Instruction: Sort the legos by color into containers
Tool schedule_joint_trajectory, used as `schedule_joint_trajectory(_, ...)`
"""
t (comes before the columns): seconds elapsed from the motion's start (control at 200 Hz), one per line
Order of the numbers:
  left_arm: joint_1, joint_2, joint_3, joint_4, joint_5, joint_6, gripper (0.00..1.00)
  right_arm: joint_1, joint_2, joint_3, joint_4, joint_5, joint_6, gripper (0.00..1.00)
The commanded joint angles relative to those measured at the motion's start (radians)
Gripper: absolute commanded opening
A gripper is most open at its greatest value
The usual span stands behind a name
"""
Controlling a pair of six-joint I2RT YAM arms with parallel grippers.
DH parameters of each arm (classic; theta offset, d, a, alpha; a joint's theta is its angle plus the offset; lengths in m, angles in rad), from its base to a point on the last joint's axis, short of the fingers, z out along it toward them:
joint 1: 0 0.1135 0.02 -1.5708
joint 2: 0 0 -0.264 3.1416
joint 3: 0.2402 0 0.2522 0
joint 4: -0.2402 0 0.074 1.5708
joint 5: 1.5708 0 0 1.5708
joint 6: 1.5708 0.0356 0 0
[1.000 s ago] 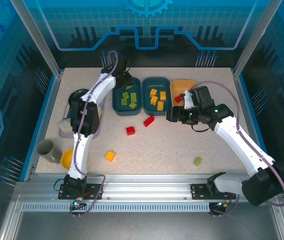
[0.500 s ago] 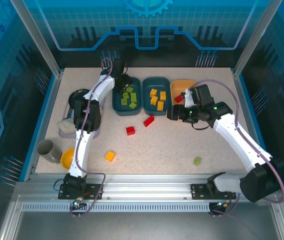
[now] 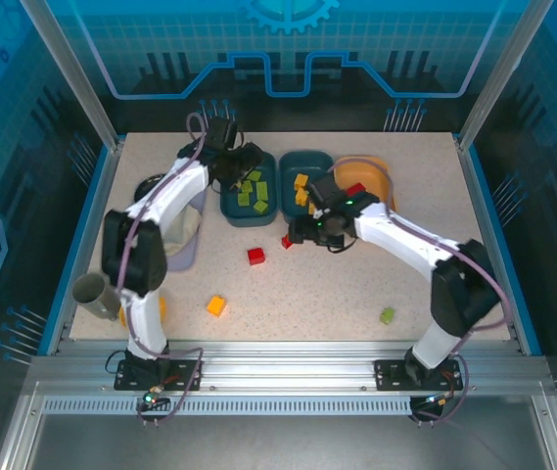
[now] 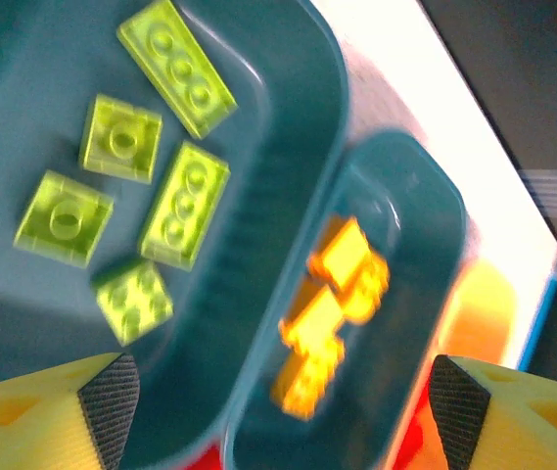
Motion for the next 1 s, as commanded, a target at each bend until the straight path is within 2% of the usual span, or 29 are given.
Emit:
schedule_joint_trajectory(0.0,-0.018,-0.206,-0.251,0.062,0.017,0.057,0.83,0.027,0.074,0.043,0.056,0.080,0.162,0.80)
schedule_joint_trajectory(0.105,-0.036,-0.418,-0.502,0.087,0.026,0.085,0.83,0.030,0.151,0.067,0.085,0.099,0.258,0.79)
schedule_joint_trajectory(0.22,-0.059,-0.631,-0.693,0.047,0.032,0.115,0.84,0.033,0.220,0.104,0.115,0.118,0.316,0.76)
schedule_joint_trajectory(0.435,-0.061,-0.944,-0.873,-0.089,0.015,0.144,0.88,0.036,0.332,0.187,0.093,0.119,0.367,0.68)
schedule_joint_trajectory(0.585,-0.061,-1.024,-0.894,-0.145,0.018,0.141,0.88,0.035,0.373,0.195,0.102,0.130,0.406,0.54)
schedule_joint_trajectory(0.825,-0.060,-1.040,-0.887,-0.157,0.026,0.145,0.87,0.035,0.412,0.204,0.099,0.142,0.446,0.42)
schedule_joint_trajectory(0.995,-0.061,-1.050,-0.889,-0.167,0.032,0.155,0.87,0.038,0.385,0.183,0.064,0.160,0.464,0.24)
